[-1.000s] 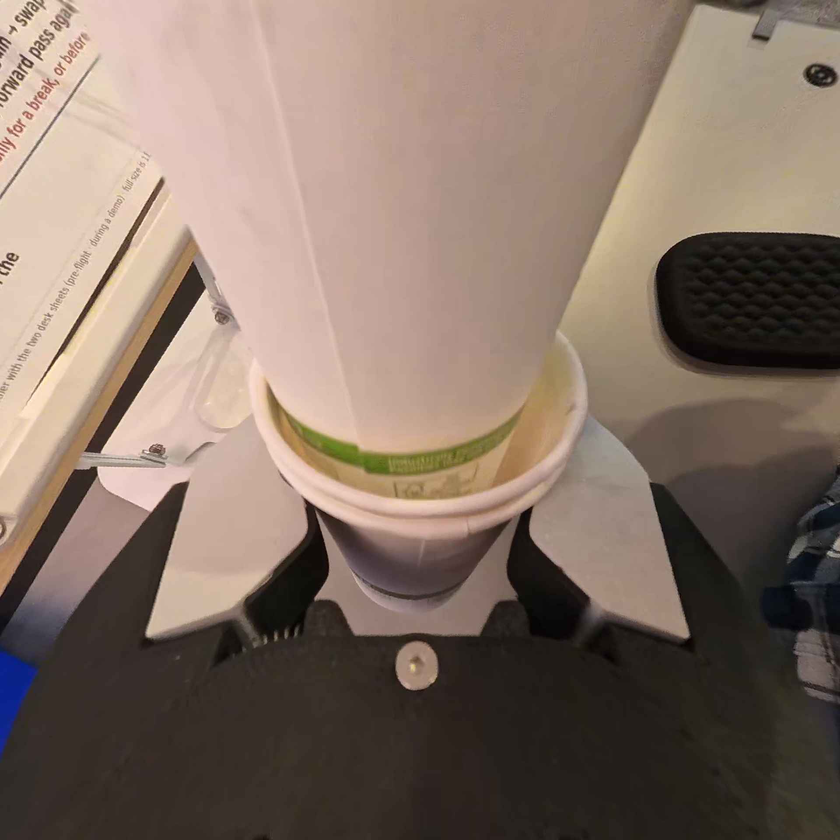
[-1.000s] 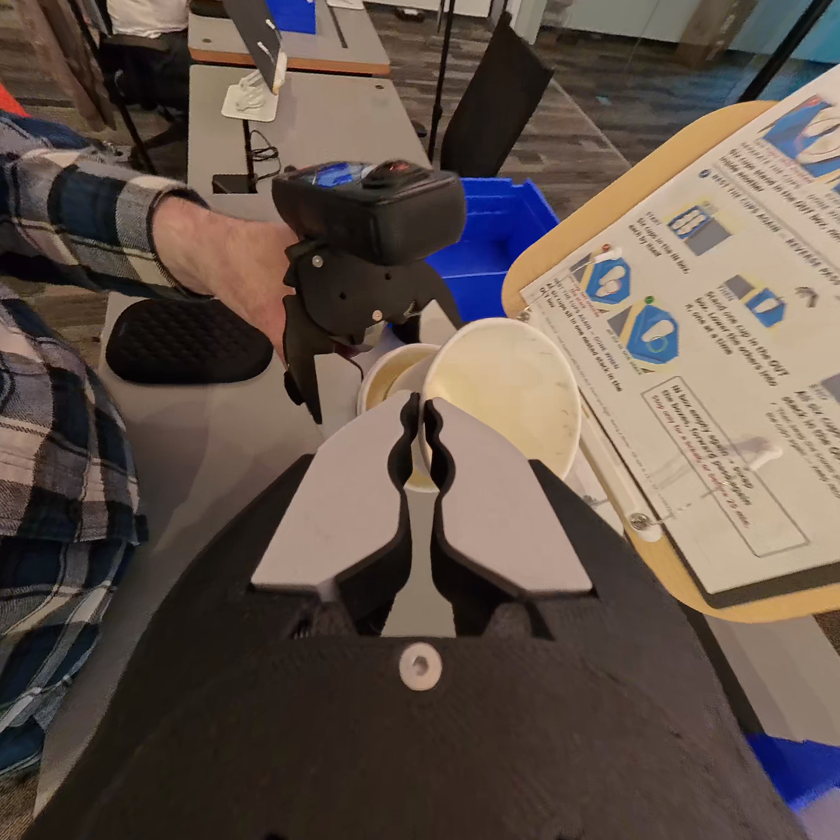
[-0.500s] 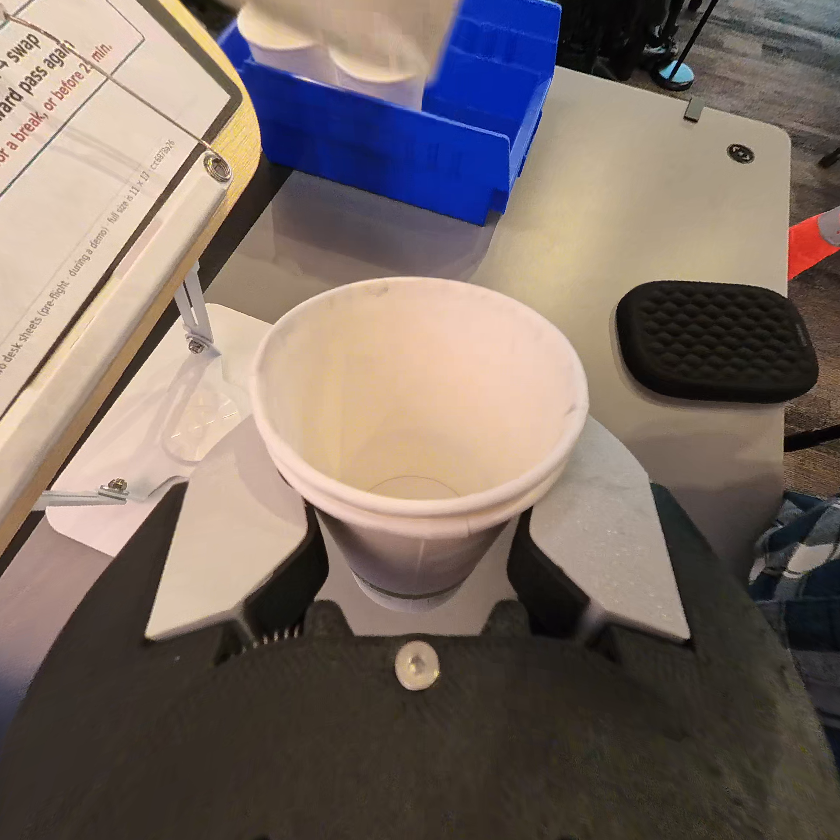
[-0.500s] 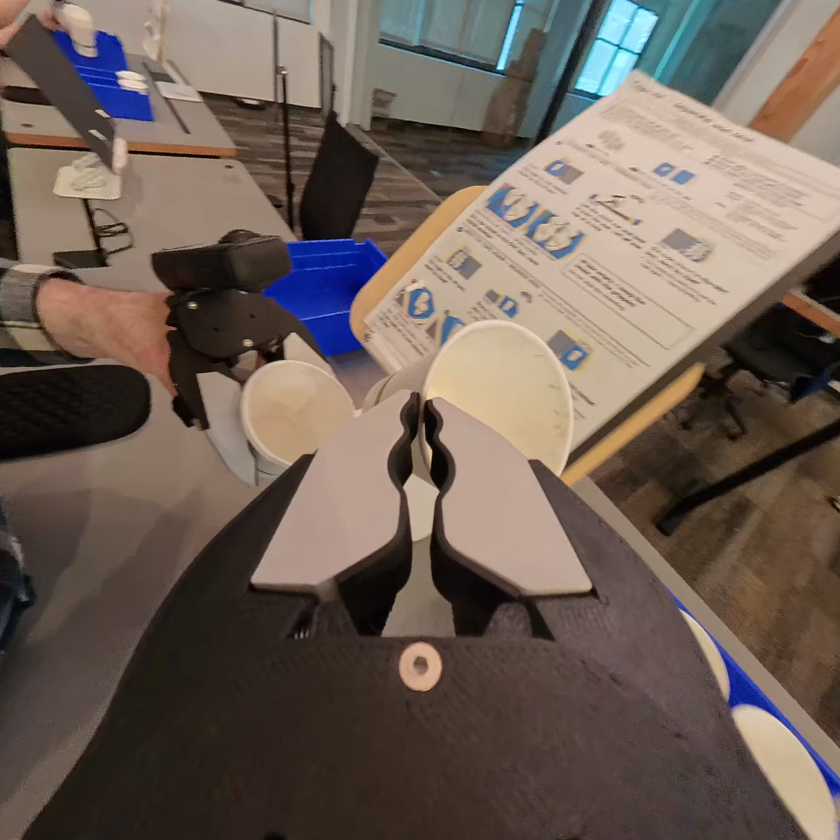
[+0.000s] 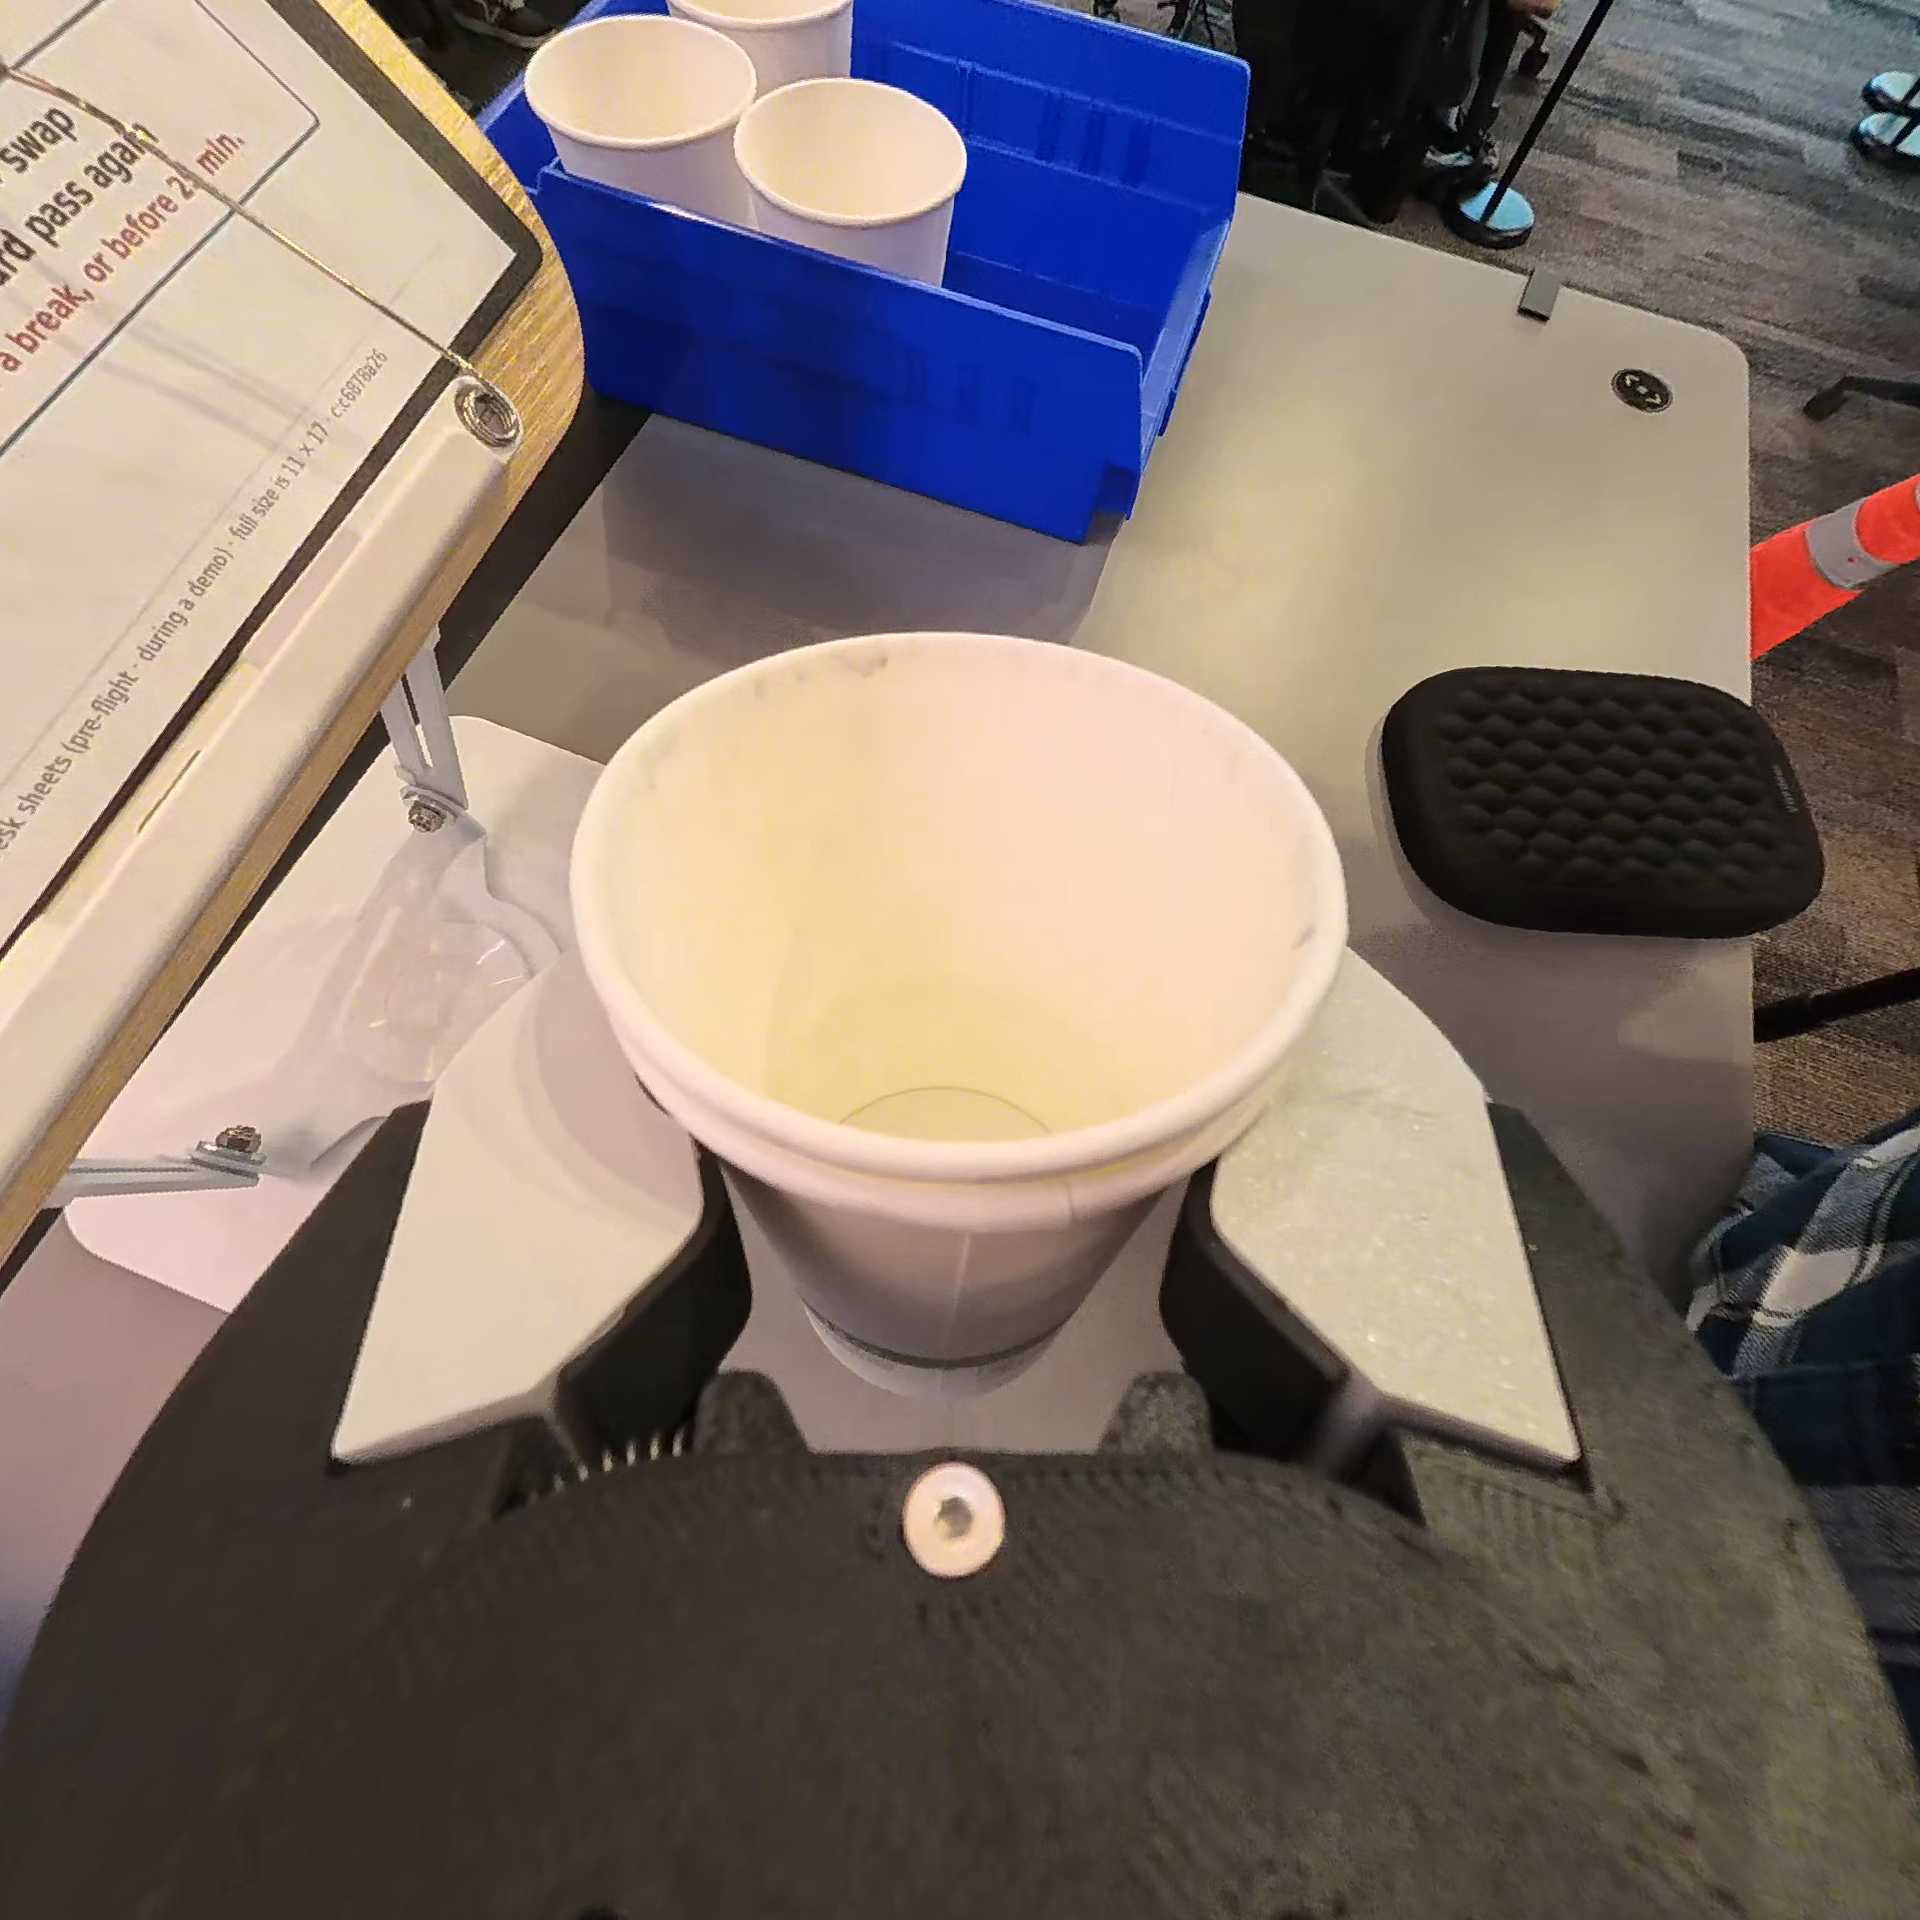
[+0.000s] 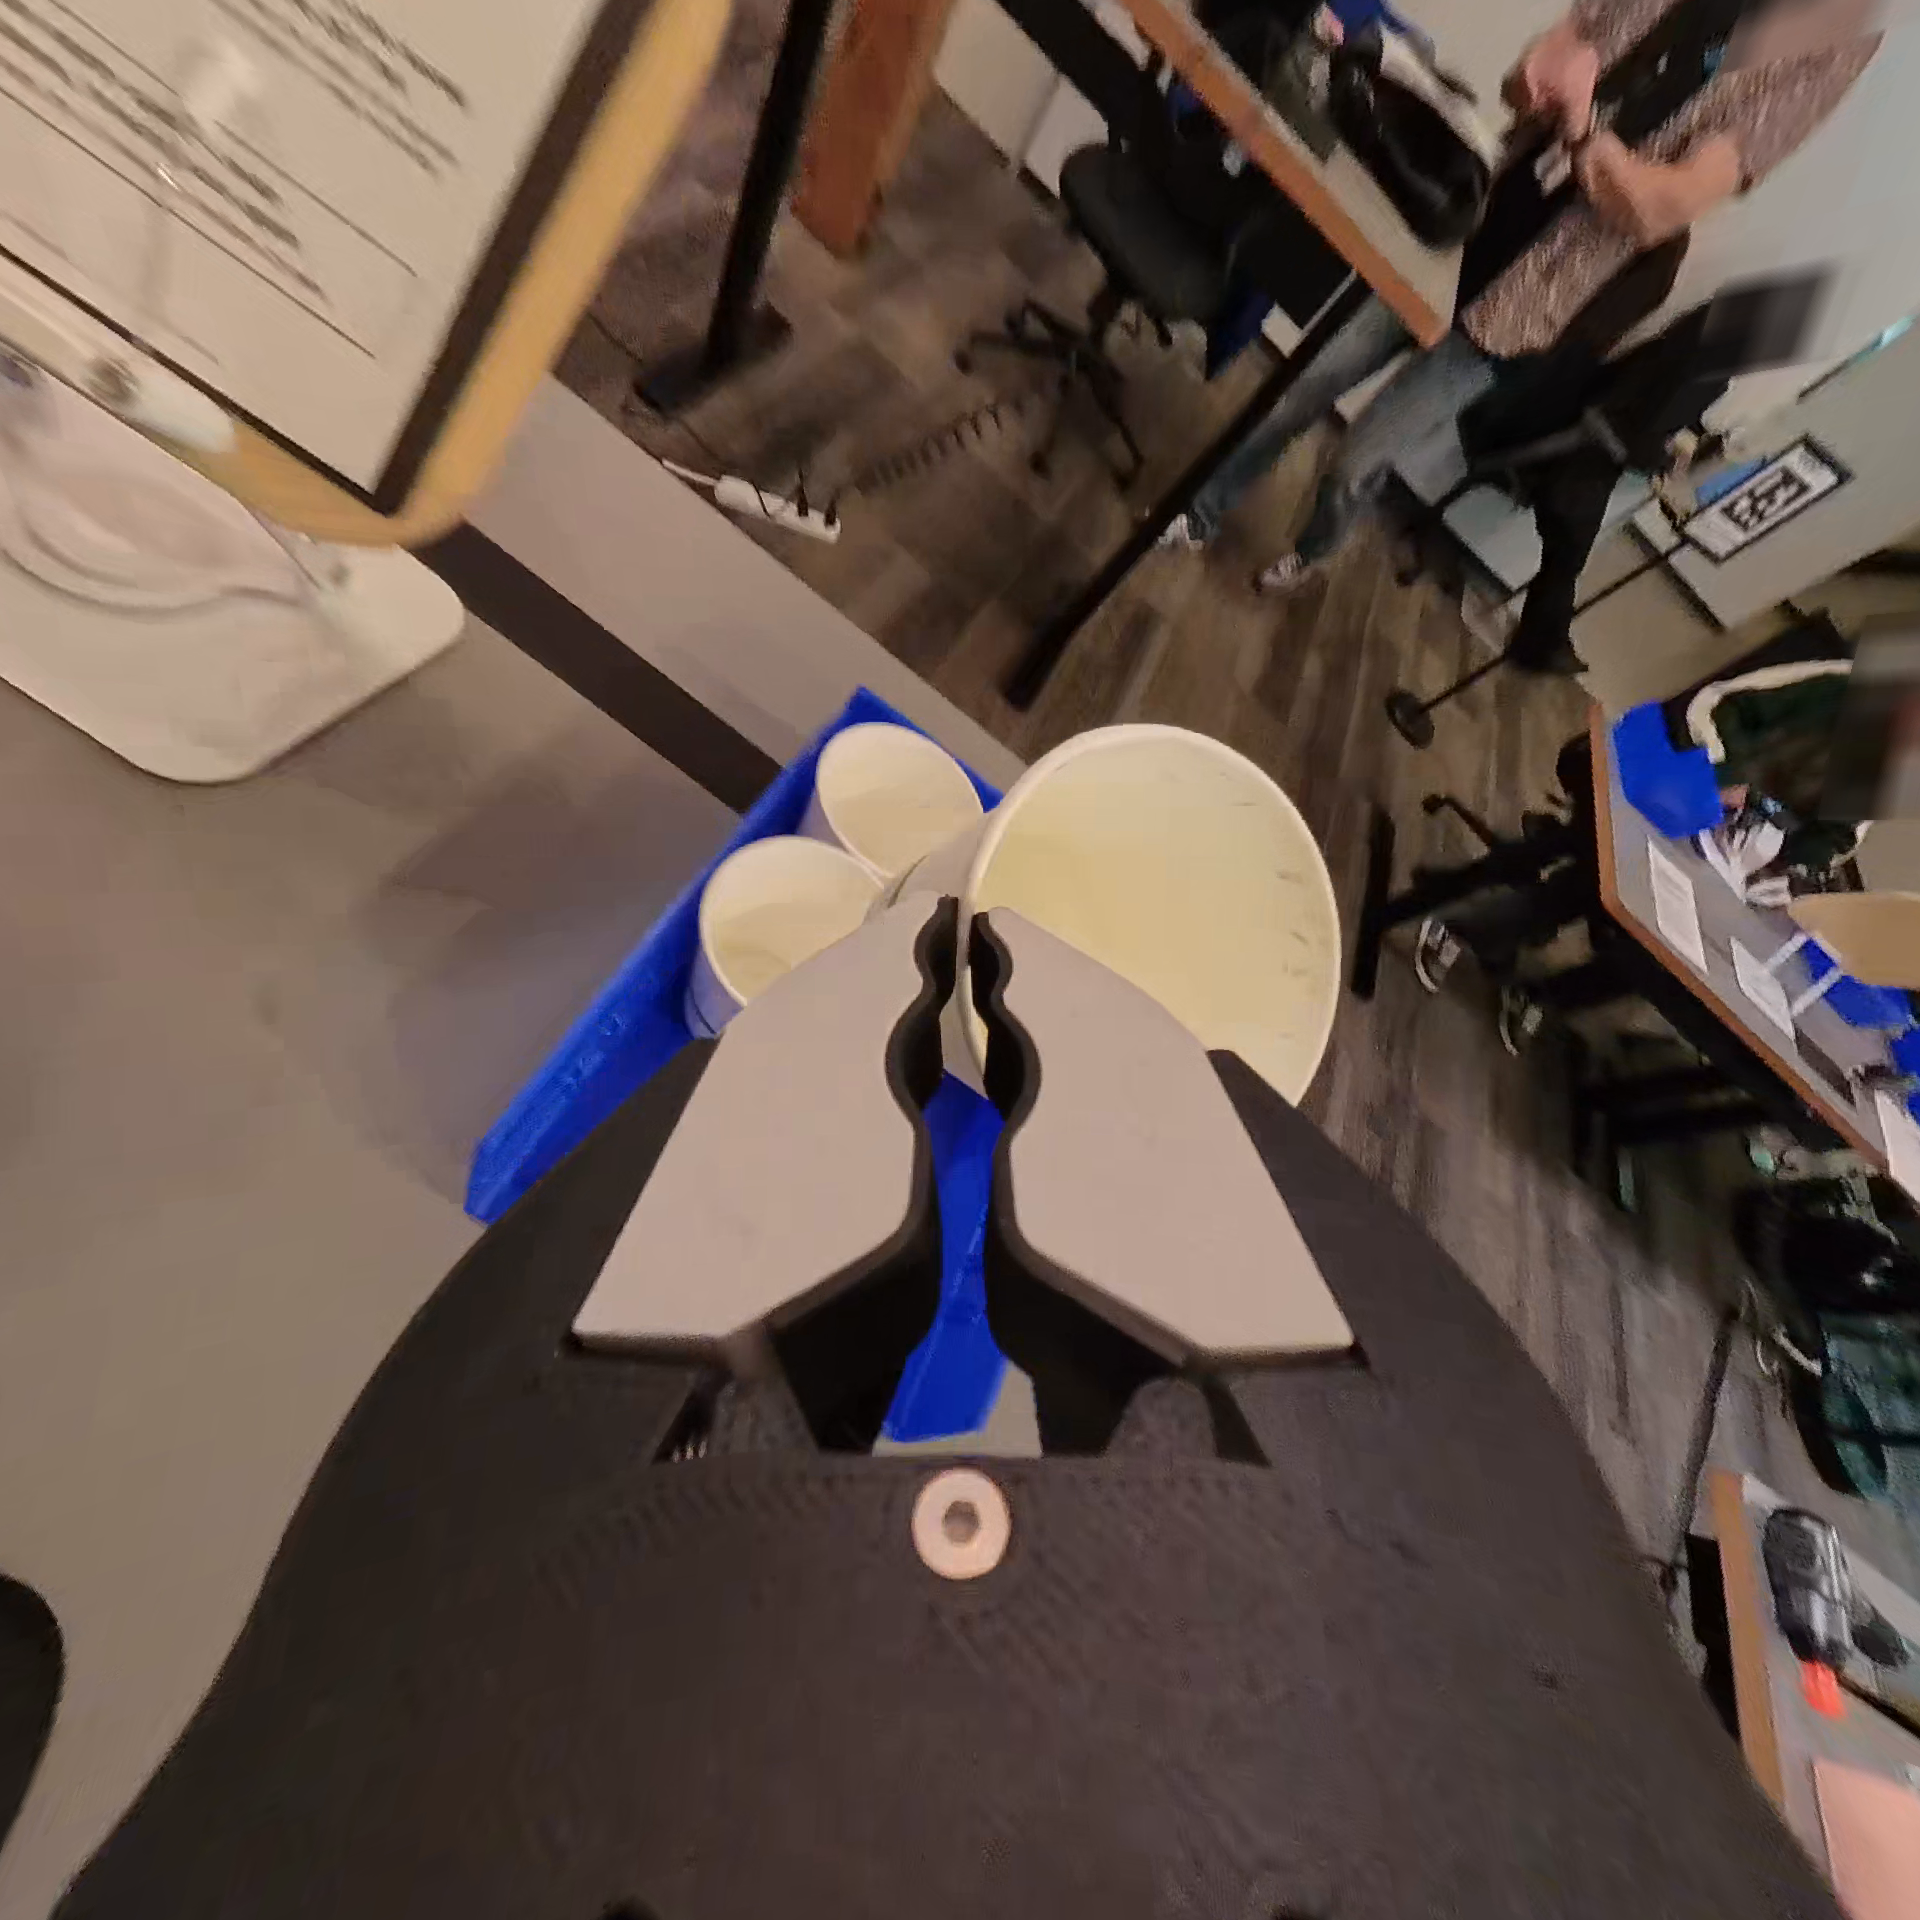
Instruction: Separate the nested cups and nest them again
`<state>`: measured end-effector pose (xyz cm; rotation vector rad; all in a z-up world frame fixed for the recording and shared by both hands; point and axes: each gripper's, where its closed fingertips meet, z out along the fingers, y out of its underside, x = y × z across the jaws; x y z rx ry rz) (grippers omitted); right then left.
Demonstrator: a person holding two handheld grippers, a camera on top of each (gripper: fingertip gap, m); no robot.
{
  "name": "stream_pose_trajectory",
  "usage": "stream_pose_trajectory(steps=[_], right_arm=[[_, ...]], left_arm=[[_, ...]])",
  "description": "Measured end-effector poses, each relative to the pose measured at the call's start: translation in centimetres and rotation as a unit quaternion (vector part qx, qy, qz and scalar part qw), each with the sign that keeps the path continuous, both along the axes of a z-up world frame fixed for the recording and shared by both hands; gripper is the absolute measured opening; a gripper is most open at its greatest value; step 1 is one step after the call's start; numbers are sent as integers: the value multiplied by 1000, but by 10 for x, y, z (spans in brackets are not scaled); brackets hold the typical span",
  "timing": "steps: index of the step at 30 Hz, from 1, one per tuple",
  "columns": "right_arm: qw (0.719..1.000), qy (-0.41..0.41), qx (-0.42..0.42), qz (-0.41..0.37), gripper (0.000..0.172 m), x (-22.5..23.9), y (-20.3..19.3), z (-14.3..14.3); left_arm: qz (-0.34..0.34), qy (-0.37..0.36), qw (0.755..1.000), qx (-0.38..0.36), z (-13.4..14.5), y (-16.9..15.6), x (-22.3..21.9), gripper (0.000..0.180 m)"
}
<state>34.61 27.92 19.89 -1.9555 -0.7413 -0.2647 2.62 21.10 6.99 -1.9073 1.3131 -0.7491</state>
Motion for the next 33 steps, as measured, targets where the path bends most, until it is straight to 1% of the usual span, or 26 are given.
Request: stream_pose_trajectory(steps=[1,5,7,15,19,22,25,33], right_arm=[[1000,2,-7,-5,3,6,3,-8],[998,-11,-48,-28,3,30,14,-53],[997,-4,-67,-31,3,36,18,-74],[992,-22,-119,-31,3,49,34,-140],[989,-24,-140,-30,3,54,42,-167],[987,-25,-157,-26,3,55,47,-182],[985,-33,-167,-20,3,55,52,-190],[982,-31,-188,-19,3,56,64,-193]], left_arm=[[0,0,1000,-1,0,0,0,101],[0,3,1000,-1,-1,0,-1,101],[1,4,1000,-2,-1,1,-3,101],[5,10,1000,-7,-6,3,-7,102],[4,11,1000,-8,-8,3,-7,102],[5,12,1000,-10,-9,3,-7,102],[5,12,1000,-12,-10,4,-8,102],[4,13,1000,-15,-12,6,-8,102]])
